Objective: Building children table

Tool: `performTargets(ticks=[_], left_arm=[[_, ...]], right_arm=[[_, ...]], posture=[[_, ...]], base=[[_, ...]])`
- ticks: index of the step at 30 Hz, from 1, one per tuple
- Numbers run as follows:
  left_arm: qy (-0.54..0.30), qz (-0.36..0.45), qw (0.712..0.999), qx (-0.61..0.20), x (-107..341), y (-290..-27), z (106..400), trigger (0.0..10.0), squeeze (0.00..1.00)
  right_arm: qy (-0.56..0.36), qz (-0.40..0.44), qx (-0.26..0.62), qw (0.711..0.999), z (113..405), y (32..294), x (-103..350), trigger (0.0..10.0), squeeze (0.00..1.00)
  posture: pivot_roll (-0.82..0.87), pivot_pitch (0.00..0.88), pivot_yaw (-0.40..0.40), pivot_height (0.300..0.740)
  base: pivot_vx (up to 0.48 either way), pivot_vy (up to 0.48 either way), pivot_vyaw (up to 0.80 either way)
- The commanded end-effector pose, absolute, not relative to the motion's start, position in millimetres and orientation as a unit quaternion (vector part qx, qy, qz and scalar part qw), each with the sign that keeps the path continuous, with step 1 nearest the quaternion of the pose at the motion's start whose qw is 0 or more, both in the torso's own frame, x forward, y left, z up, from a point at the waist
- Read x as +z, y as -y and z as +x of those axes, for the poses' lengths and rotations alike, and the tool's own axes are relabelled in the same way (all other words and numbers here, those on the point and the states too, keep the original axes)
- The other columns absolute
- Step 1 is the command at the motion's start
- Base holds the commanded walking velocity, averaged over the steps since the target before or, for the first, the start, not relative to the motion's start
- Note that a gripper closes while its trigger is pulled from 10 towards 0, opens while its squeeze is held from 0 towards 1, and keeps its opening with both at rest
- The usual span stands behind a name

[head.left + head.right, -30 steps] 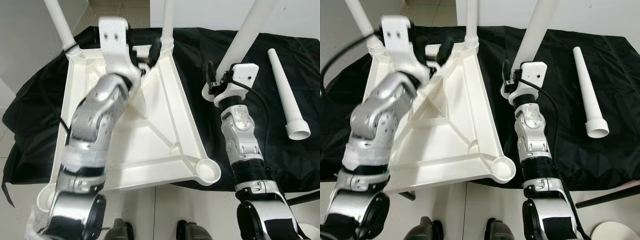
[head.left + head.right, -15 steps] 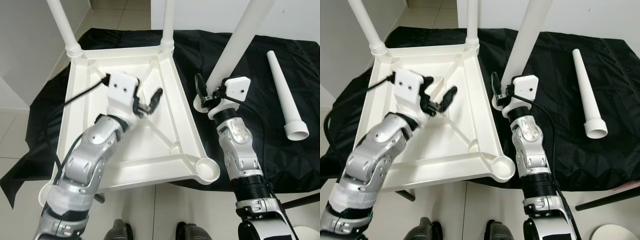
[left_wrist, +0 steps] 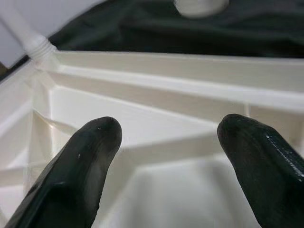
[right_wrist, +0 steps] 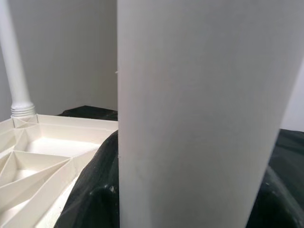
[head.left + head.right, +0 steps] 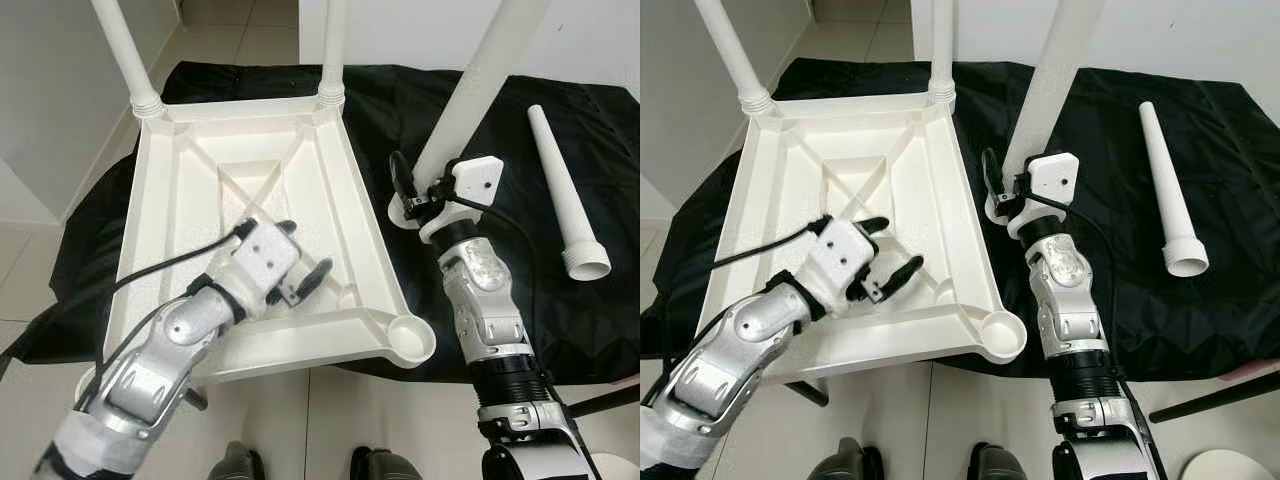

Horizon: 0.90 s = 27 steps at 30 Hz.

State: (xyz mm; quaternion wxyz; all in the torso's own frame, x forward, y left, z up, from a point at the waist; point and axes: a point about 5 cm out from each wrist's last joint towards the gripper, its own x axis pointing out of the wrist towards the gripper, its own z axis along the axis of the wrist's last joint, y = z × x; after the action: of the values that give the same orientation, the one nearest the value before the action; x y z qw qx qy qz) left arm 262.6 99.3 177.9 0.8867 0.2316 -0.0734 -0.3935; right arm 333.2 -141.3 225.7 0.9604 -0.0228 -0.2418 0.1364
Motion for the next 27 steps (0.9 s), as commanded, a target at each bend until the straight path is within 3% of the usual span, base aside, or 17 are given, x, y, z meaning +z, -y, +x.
performTargets(ticks=[1, 16, 27], left_arm=[[0.073, 0.241, 0.876, -0.412, 174, -96, 258, 10.0, 0.00], [0.057, 0.234, 0.820, -0.520, 164, -99, 237, 10.0, 0.00], [0.022, 0.336, 0.816, -0.469, 142, -99, 265, 10.0, 0.00]], right_arm=[[0.243, -0.019, 0.139, 0.960, 331, 141, 226, 10.0, 0.00], [0.235, -0.032, 0.138, 0.962, 332, 147, 225, 10.0, 0.00], [0.228, -0.025, 0.151, 0.962, 336, 140, 226, 10.0, 0.00]], posture=[[-0.03, 0.117, -0.002, 0.740], [-0.03, 0.136, -0.007, 0.740], [-0.04, 0.145, -0.001, 0.740]], base=[[0.000, 0.000, 0.00], [0.000, 0.000, 0.00], [0.000, 0.000, 0.00]])
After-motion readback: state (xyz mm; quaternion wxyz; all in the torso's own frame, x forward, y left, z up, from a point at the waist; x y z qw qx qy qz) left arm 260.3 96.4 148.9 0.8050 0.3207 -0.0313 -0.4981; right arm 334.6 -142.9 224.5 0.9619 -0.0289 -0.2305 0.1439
